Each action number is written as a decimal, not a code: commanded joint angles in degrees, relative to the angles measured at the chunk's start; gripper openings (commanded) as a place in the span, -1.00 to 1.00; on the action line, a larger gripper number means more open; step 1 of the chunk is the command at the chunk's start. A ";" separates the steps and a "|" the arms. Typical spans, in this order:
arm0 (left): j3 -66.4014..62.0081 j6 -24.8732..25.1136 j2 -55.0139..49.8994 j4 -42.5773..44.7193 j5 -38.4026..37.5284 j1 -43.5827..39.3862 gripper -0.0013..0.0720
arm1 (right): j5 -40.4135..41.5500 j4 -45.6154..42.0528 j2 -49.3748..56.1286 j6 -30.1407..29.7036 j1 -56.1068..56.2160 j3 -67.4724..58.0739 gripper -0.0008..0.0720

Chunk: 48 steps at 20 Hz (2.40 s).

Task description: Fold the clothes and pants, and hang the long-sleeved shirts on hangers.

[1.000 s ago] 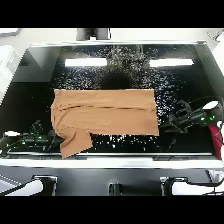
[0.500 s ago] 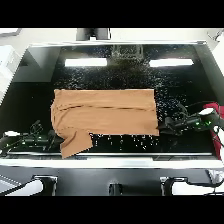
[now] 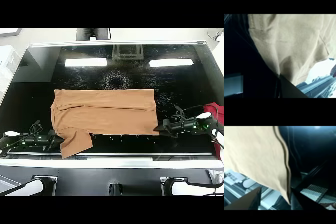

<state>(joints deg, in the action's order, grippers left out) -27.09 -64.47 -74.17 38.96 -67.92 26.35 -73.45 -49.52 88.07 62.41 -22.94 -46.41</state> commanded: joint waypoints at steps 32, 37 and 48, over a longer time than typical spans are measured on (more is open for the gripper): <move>-64.98 -12.57 -26.32 3.72 -2.89 -8.98 -0.92 | 19.58 -23.37 2.05 27.41 22.97 -37.09 -0.90; -74.18 -14.10 -34.12 3.72 -1.36 -11.41 -0.92 | 23.47 -23.10 7.34 27.61 22.97 -39.93 -0.90; -77.18 -15.06 -43.74 4.81 3.08 -12.13 -0.54 | 28.39 -21.68 17.31 27.98 22.95 -39.93 -0.42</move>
<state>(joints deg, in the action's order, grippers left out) -103.98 -79.48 -116.20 43.51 -65.76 14.26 -45.63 -71.37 103.57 89.89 -0.01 -86.28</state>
